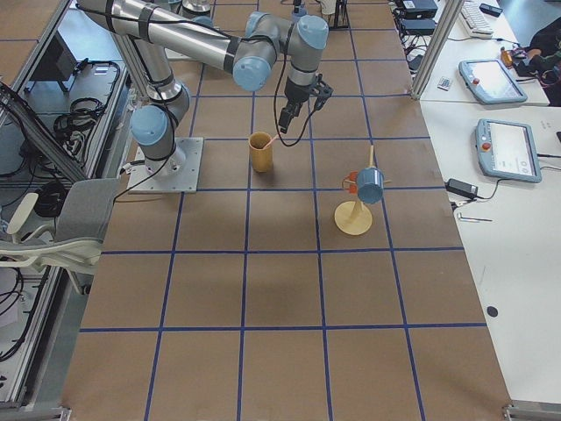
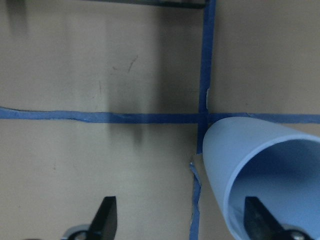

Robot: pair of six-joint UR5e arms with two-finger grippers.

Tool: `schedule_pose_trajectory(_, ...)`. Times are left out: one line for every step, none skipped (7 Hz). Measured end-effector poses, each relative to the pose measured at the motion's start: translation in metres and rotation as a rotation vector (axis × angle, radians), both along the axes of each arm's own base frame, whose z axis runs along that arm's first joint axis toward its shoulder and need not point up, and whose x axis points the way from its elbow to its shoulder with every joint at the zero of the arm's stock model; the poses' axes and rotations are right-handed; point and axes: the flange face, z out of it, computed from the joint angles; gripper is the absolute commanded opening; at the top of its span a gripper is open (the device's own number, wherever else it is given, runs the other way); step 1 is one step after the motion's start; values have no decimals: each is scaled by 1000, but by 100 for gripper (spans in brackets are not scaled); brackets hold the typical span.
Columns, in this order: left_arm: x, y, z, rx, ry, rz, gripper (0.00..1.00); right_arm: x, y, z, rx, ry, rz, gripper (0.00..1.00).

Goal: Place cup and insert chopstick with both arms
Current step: 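Grasp the blue cup rim with the left gripper while the right descends, then carry the blue cup to center with the left while the right grasps the chopstick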

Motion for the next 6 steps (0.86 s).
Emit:
schedule_pose_trajectory(-2,-1,-3,2,13,-6,0,1,9,-17,11,14,-23,100)
schedule_pose_trajectory(-12,-4,-2,-11,42,-22,0,2,17,-25,21,37,-38,90)
schedule_pose_trajectory(-29,-7,4,-26,72,-43,0,2,23,-28,26,55,-48,87)
schedule_pose_trajectory(-41,-9,8,-35,81,-60,0,2,27,-29,27,67,-57,65)
schedule_pose_trajectory(-49,-10,14,-40,83,-67,0,2,28,-29,28,70,-70,52)
schedule_pose_trajectory(-65,-12,27,-39,82,-50,0,3,29,-29,29,70,-83,44)
